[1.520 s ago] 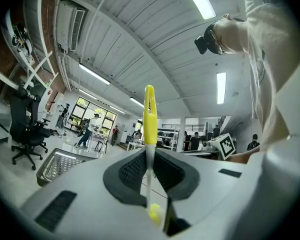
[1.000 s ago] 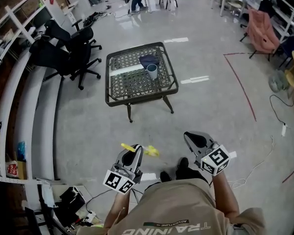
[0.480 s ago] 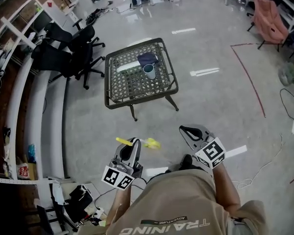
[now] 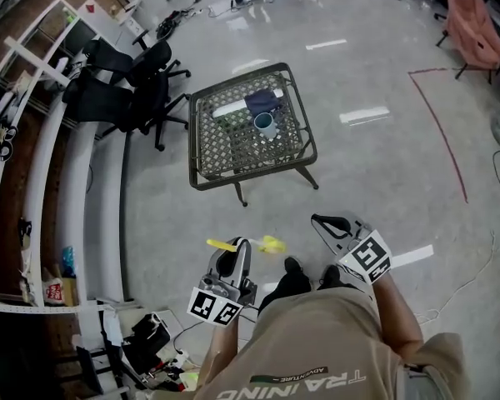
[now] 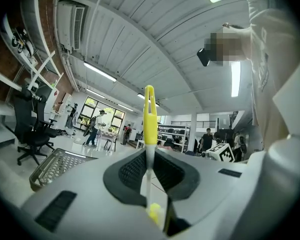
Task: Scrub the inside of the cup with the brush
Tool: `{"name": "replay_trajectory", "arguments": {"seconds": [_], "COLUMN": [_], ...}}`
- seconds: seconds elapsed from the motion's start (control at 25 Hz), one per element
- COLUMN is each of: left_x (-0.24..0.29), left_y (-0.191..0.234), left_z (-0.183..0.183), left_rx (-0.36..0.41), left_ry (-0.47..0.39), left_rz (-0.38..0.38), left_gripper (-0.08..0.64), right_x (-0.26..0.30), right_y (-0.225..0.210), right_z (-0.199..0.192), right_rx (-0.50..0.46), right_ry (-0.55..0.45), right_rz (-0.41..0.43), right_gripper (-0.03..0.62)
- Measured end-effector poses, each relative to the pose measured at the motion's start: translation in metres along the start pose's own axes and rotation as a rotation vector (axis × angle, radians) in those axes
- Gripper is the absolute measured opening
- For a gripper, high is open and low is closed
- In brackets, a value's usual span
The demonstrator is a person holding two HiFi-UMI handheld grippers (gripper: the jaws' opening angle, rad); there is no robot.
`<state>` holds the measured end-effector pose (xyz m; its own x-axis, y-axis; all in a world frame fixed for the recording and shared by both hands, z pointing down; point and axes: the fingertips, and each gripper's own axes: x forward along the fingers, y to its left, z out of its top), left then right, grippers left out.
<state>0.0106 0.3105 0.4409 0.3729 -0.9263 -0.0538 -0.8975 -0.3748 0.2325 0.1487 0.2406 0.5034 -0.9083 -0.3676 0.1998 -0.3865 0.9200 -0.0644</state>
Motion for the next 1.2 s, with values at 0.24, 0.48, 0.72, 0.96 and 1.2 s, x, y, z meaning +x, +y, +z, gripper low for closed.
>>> {"name": "replay_trajectory", "arguments": {"seconds": [0.24, 0.48, 0.72, 0.96, 1.2], "left_x": [0.014, 0.047, 0.065, 0.072, 0.099], "left_y": [0.049, 0.088, 0.129, 0.169, 0.190], "left_z": [-0.016, 0.004, 0.018, 0.015, 0.012], "left_rx": [0.001, 0.013, 0.017, -0.004, -0.023], "left_ry": [0.018, -0.004, -0.022, 0.010, 0.012], "left_rz": [0.016, -0.061, -0.133, -0.141, -0.125], "left_gripper": [0.043, 0.043, 0.043, 0.043, 0.043], "right_x": [0.047, 0.085, 0.127, 0.152, 0.165], "right_y": [-0.014, -0.031, -0.035, -0.046, -0.073], "right_z": [0.000, 0.027, 0.037, 0.039, 0.031], "right_rx": [-0.037, -0.061, -0.028, -0.014, 0.002], "right_ry": [0.031, 0.048, 0.029, 0.051, 0.075], "right_rz": [0.034, 0.002, -0.042, -0.079, -0.089], "right_gripper": [0.017, 0.017, 0.017, 0.017, 0.017]}}
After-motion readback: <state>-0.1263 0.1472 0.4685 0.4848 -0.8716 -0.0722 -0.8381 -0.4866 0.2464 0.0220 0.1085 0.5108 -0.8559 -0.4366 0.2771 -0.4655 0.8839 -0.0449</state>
